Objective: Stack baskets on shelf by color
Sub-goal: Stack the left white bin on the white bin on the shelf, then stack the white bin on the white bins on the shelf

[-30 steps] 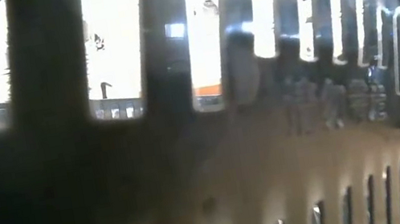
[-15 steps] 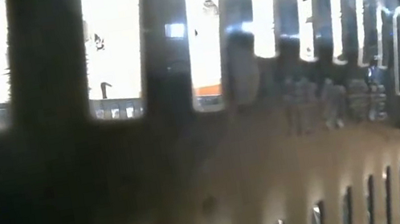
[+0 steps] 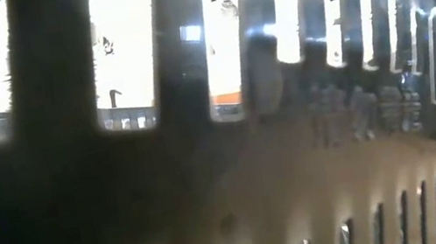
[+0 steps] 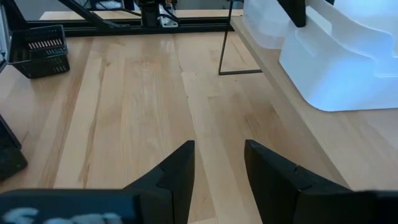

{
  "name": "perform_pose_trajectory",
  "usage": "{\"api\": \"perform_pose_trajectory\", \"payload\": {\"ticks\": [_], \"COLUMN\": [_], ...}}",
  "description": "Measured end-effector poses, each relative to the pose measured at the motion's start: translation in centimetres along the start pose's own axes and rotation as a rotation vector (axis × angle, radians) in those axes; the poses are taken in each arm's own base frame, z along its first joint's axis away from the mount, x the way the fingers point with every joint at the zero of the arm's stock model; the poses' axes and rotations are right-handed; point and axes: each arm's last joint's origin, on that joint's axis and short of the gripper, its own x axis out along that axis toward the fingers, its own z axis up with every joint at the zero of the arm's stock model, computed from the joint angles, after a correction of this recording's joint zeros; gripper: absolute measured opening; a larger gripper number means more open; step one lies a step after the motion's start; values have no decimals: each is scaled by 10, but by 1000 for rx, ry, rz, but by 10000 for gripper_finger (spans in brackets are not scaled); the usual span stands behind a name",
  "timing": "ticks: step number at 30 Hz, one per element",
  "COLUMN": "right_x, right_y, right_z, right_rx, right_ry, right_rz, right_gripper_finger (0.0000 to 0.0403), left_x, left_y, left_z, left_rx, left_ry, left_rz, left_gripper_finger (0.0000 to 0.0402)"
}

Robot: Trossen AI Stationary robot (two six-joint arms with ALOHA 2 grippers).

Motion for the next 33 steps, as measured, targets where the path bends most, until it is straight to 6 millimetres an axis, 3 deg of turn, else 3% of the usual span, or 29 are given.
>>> {"api": "perform_pose_trajectory", "payload": {"ticks": [18,28,33], "right_x": [0,0,-6], "right_y": [0,0,-1], "right_z": [0,0,2], "right_rx": [0,0,7], "right_ry": [-1,-4,-27], "right_rz": [0,1,3], "right_gripper_finger": [134,134,134], "left_x": [-2,-6,-27], "left_y": [-8,-21,-34], "left_z": [2,19,23], "left_rx": [-152,39,252], "left_ry": [-9,-152,-213], "left_rz": [-8,30,58], "left_gripper_finger": [170,170,170]}}
